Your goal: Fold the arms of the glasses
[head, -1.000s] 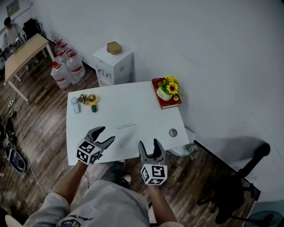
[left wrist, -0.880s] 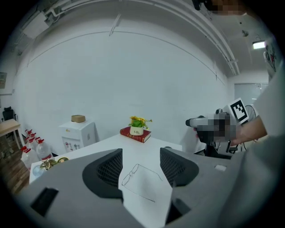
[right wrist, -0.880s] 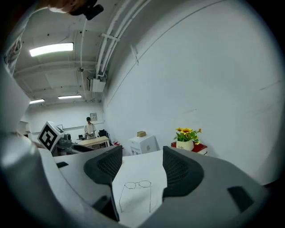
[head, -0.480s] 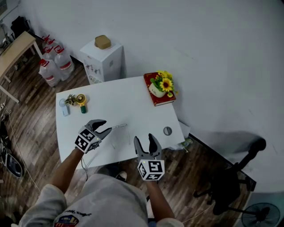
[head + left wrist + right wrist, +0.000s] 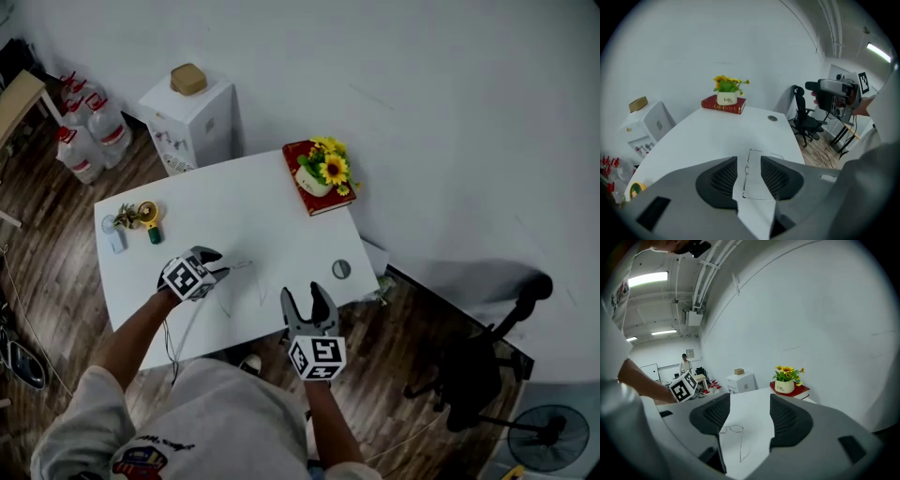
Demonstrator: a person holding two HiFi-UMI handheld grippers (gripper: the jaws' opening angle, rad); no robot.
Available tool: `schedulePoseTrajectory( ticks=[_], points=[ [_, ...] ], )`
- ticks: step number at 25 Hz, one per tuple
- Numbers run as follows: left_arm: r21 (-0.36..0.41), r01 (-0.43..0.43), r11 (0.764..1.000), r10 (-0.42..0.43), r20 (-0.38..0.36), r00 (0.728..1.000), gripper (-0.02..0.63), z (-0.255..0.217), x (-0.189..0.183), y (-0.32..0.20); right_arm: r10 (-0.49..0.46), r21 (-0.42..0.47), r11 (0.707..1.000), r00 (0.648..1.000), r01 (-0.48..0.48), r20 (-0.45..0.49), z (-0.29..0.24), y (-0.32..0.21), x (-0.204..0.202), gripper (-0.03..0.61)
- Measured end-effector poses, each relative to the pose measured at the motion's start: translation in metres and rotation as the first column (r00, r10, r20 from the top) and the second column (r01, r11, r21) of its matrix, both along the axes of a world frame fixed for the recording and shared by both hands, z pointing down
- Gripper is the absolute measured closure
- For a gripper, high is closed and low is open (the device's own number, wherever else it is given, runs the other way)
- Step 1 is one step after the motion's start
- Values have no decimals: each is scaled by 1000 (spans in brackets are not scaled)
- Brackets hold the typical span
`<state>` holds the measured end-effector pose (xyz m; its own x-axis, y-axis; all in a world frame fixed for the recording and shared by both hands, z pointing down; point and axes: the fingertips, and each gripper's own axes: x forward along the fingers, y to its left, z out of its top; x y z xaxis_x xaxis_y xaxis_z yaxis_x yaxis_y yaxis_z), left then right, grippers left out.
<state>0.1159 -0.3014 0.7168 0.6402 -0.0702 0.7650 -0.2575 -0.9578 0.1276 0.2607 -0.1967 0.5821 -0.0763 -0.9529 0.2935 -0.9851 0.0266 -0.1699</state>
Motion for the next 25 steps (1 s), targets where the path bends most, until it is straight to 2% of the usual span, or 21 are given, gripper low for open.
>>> schedulePoseTrajectory(
  ticks=[3,5,9,16,20,25],
  points=[
    [-38,-54,998,57,67,996,465,23,7,4,34,-14,999,999,-34,12,3,2,12,327],
    [-21,-80,997,82,105,991,488,31,13,0,51,-21,999,999,-50,14,6,4,19,327],
    [12,-133,991,128,187,974,494,45,21,-11,78,-34,996,997,-78,16,10,9,29,328],
    [1,-191,982,183,282,942,514,70,31,-15,130,-55,990,991,-129,16,16,24,52,328],
    [6,-204,979,193,300,934,540,75,40,-18,159,-62,986,987,-157,21,18,32,64,330],
    [-154,-186,971,226,317,921,583,88,37,6,167,-70,984,986,-165,24,20,37,70,331]
  ],
)
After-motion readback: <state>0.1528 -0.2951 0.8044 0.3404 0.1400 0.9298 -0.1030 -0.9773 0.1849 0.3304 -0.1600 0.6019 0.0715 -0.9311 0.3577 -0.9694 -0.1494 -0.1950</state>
